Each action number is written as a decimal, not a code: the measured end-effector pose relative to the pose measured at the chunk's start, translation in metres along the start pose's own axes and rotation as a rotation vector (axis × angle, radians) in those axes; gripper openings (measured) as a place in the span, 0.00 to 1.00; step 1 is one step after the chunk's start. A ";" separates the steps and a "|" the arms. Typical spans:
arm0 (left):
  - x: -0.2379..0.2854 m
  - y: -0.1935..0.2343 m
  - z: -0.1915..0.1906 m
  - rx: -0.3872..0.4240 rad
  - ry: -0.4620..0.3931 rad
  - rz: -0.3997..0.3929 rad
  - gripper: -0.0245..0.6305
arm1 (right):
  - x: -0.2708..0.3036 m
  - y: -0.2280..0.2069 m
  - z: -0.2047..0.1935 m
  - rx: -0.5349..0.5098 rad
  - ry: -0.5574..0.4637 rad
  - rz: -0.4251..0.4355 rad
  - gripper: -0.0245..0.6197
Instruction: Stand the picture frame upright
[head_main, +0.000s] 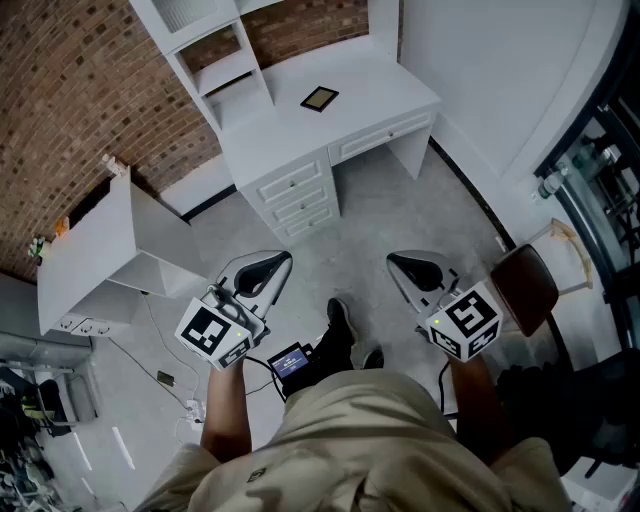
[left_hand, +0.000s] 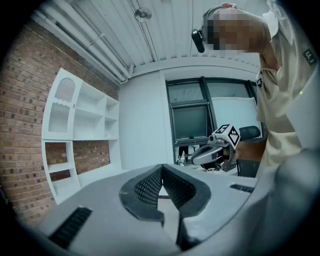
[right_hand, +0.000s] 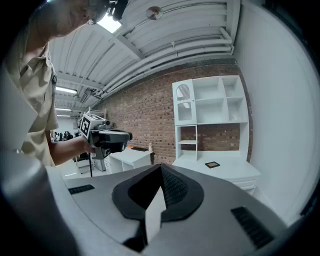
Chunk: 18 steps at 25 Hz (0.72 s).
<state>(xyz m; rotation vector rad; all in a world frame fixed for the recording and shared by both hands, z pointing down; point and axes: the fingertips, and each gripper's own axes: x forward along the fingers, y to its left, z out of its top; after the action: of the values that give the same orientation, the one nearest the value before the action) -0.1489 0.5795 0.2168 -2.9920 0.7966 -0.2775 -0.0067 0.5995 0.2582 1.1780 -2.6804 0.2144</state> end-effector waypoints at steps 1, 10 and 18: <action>0.002 -0.001 -0.001 -0.006 -0.003 0.006 0.05 | 0.000 -0.003 -0.001 -0.003 0.005 0.006 0.04; 0.027 0.012 -0.013 -0.025 0.009 0.012 0.05 | 0.012 -0.031 -0.009 0.012 0.018 0.013 0.04; 0.079 0.078 -0.034 -0.054 0.021 -0.008 0.05 | 0.064 -0.092 -0.007 0.077 -0.015 -0.005 0.04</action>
<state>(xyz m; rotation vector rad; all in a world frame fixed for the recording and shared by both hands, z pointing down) -0.1263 0.4728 0.2568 -3.0480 0.8077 -0.2930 0.0202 0.4940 0.2847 1.2127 -2.7040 0.3114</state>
